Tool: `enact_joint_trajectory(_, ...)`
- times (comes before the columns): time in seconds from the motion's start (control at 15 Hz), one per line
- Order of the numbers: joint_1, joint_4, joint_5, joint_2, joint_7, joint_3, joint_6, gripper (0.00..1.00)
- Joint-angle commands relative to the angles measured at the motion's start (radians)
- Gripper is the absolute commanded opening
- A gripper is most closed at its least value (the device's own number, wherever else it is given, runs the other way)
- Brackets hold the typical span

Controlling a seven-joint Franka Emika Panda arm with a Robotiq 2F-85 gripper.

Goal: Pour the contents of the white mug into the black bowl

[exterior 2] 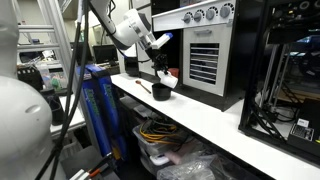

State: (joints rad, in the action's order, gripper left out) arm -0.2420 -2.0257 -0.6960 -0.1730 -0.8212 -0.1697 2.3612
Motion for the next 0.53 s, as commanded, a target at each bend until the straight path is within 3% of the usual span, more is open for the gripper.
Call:
enact_joint_trajectory(0.0, -0.004, 0.045, -0.039, -0.033, 0.028, -0.016, -0.042, 0.02)
enact_joint_trajectory(0.07, 0.000, 0.046, -0.022, -0.033, 0.019, -0.020, -0.042, 0.02)
enact_joint_trajectory(0.13, 0.009, 0.014, -0.011, -0.011, 0.010, -0.021, -0.015, 0.09)
enact_joint_trajectory(0.47, 0.008, 0.023, -0.011, -0.019, 0.010, -0.023, -0.017, 0.09)
